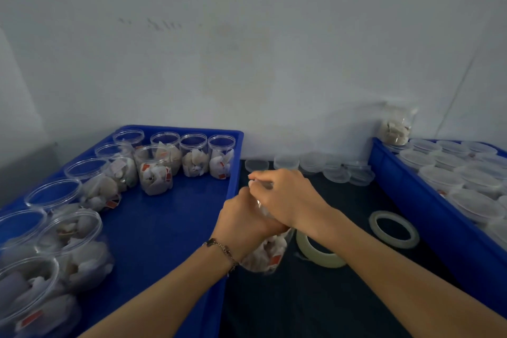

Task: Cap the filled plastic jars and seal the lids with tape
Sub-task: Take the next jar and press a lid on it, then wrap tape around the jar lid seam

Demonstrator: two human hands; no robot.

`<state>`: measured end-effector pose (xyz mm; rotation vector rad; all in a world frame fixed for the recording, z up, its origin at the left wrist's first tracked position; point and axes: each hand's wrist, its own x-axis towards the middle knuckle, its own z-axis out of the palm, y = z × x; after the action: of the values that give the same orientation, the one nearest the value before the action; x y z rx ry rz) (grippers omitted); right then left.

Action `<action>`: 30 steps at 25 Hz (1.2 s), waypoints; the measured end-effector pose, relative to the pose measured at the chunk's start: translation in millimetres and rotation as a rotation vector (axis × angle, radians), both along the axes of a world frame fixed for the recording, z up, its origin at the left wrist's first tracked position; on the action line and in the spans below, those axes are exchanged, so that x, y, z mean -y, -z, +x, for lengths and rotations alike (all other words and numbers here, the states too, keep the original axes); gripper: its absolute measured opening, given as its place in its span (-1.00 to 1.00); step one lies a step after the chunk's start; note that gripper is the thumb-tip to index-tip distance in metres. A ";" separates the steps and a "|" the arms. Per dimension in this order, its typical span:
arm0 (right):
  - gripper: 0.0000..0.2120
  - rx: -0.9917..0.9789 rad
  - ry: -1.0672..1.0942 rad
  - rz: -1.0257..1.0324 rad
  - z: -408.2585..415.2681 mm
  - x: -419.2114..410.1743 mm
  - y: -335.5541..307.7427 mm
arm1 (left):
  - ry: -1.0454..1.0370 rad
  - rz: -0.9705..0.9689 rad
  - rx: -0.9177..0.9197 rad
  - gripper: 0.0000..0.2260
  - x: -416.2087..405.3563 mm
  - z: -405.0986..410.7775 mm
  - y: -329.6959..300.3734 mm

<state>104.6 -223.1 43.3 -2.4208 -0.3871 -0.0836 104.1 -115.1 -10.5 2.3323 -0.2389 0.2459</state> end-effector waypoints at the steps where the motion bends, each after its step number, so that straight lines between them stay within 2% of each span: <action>1: -0.63 0.004 0.017 -0.015 -0.4 -0.2 -1.5 | -0.020 0.013 0.018 -0.32 0.8 0.7 1.2; 4: -0.65 0.060 0.083 -0.085 -2.3 -2.7 2.8 | -0.019 0.124 0.103 -0.30 3.1 2.6 4.4; 6: -0.64 -0.016 0.051 -0.118 1.9 -1.7 9.0 | 0.026 0.142 0.043 -0.29 4.0 1.6 9.6; 7: -0.63 -0.100 -0.006 -0.073 7.0 4.1 9.7 | 0.033 0.074 -0.017 -0.30 2.7 -0.1 11.1; 9: -0.57 -0.233 -0.084 0.147 17.9 27.3 11.0 | 0.039 -0.031 -0.062 -0.29 -1.9 -1.4 11.0; 10: -0.55 -0.238 -0.062 0.231 24.1 44.0 19.2 | 0.050 -0.039 -0.039 -0.27 -3.3 -2.0 10.8; 11: -0.51 -0.197 -0.010 0.208 29.6 62.6 31.9 | 0.066 -0.042 -0.014 -0.25 -4.5 -0.8 11.2; 13: -0.40 -0.169 0.000 -0.194 29.6 98.0 67.4 | 0.107 -0.048 0.035 -0.21 -4.2 1.2 9.7; 15: -0.26 -0.276 -0.103 -0.603 20.8 125.8 109.0 | 0.160 -0.044 0.000 -0.14 -1.0 0.1 10.3; 16: -0.23 -0.280 -0.138 -0.693 15.3 135.2 123.7 | 0.189 -0.050 -0.032 -0.11 1.8 -1.4 10.5; 17: -0.25 -0.245 -0.136 -0.683 10.9 141.3 132.6 | 0.218 -0.039 -0.054 -0.12 4.0 -3.6 11.2; 19: -0.43 -0.104 -0.105 -0.615 5.5 147.8 137.9 | 0.247 0.088 -0.032 -0.24 5.8 -7.2 11.3; 21: -0.61 -0.026 -0.042 -0.614 2.2 149.5 131.7 | 0.221 0.217 -0.028 -0.25 6.9 -7.7 12.3; 23: -0.72 -0.028 0.045 -0.535 -0.9 150.8 123.4 | 0.171 0.175 -0.141 -0.24 9.6 -4.7 15.7; 26: -0.78 -0.036 0.137 -0.416 -9.3 152.4 115.2 | 0.130 0.089 -0.310 -0.21 12.9 1.7 21.6; 28: -0.77 0.010 0.132 -0.424 -17.8 148.6 111.7 | 0.134 0.137 -0.356 -0.20 12.4 3.4 23.5; 30: -0.77 0.075 0.100 -0.413 -25.8 142.8 106.1 | 0.149 0.184 -0.392 -0.08 12.0 2.1 22.7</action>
<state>78.9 -365.9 -62.9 -2.8514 -0.3434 -0.1516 106.2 -127.1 -33.2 2.4701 -0.2462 -0.3183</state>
